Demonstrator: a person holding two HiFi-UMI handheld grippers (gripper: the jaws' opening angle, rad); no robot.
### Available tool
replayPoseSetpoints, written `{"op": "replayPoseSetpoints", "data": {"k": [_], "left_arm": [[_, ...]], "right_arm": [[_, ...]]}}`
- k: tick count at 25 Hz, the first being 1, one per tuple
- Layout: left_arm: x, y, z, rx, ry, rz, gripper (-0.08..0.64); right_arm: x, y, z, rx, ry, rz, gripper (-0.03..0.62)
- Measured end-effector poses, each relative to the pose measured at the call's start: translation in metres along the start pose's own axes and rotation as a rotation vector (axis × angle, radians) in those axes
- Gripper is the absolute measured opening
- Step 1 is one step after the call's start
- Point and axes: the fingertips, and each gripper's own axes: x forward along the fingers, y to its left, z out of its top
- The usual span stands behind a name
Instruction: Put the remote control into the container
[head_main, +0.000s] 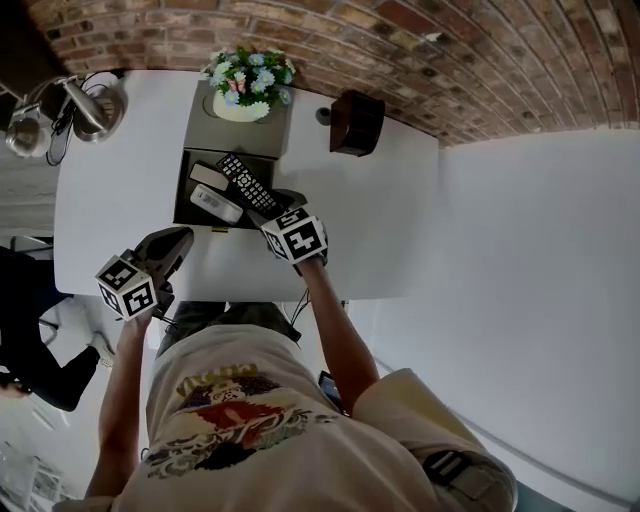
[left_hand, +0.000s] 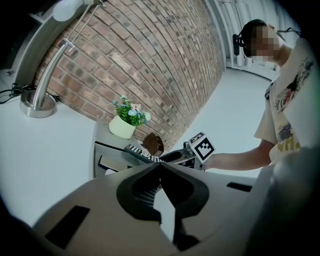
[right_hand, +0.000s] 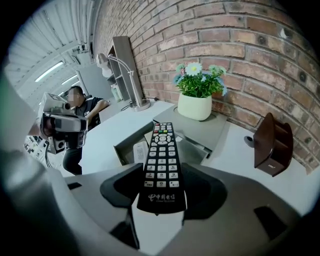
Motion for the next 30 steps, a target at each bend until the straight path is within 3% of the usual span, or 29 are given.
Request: {"op": "replayPoseSetpoints", "data": {"k": [19, 30], "left_arm": [[-0.037, 0.022, -0.018, -0.068, -0.051, 0.073, 0.005], [-0.042, 0.020, -0.022, -0.079, -0.074, 0.095, 0.005]], "right_arm": [[0.061, 0.026, 0.015, -0.117, 0.115, 0.095, 0.245], [0.062, 0.028, 0.013, -0.130, 0.107, 0.102, 0.247]]}}
